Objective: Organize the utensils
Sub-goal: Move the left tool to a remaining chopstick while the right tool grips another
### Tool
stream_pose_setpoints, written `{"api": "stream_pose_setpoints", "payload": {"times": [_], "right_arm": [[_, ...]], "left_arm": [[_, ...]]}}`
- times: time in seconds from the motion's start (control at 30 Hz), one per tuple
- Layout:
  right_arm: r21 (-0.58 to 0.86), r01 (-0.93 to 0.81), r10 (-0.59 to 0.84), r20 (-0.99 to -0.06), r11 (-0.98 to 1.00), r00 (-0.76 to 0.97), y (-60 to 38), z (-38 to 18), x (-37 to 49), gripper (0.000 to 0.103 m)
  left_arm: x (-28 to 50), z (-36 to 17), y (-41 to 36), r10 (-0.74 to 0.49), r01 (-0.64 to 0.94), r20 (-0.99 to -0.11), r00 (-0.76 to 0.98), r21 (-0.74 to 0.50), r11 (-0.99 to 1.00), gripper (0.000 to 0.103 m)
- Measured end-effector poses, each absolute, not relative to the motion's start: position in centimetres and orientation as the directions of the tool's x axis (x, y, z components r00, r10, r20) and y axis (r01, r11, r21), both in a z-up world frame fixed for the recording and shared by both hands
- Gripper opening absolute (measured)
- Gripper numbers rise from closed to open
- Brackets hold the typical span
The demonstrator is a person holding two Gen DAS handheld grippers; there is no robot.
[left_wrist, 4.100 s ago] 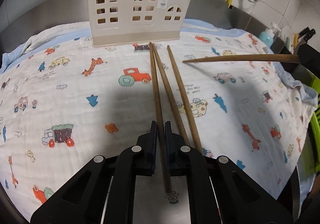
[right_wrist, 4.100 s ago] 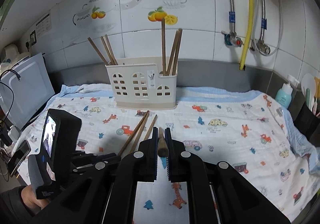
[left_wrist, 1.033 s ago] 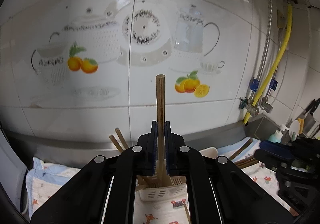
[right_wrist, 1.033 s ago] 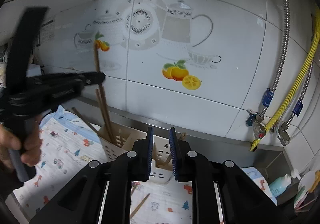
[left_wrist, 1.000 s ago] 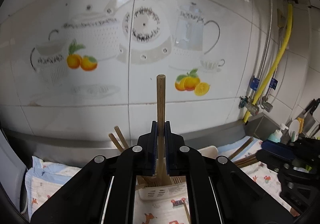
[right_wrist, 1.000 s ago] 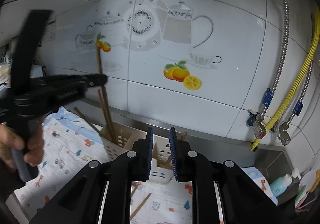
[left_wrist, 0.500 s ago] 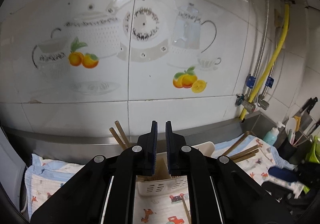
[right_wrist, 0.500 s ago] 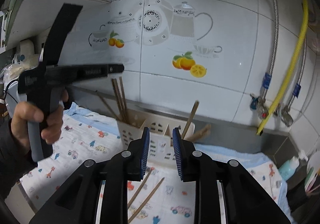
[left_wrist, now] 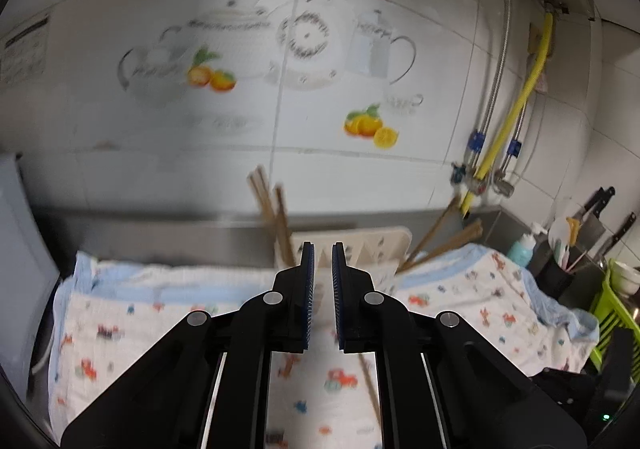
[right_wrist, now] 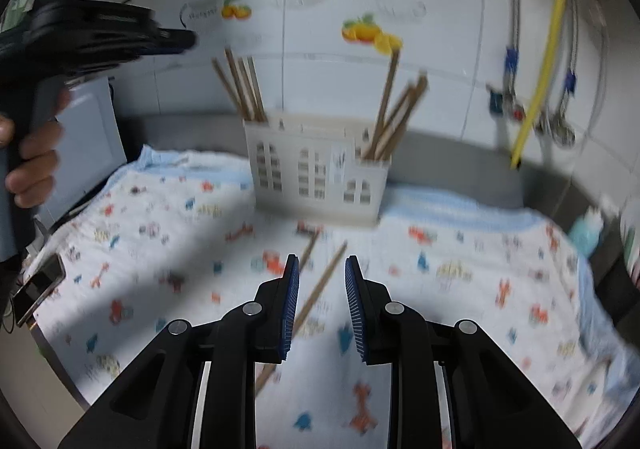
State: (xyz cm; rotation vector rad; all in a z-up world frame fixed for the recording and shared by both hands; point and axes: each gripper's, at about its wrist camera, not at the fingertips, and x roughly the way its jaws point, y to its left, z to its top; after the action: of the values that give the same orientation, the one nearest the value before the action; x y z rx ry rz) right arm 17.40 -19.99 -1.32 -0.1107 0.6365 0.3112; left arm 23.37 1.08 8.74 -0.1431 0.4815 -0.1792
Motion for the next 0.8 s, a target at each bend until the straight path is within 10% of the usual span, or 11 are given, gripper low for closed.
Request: {"api": "stream_pose_setpoints", "payload": {"times": [0.8], "right_arm": [[0.197,-0.198,0.278,-0.739,0.96,0.614,-17.2,-10.9,17.6,0.015]], "left_arm": [[16.0,-0.1,6.8,-0.145,0.01,-0.53,0.835,-0.25,0.968,0.01]]}}
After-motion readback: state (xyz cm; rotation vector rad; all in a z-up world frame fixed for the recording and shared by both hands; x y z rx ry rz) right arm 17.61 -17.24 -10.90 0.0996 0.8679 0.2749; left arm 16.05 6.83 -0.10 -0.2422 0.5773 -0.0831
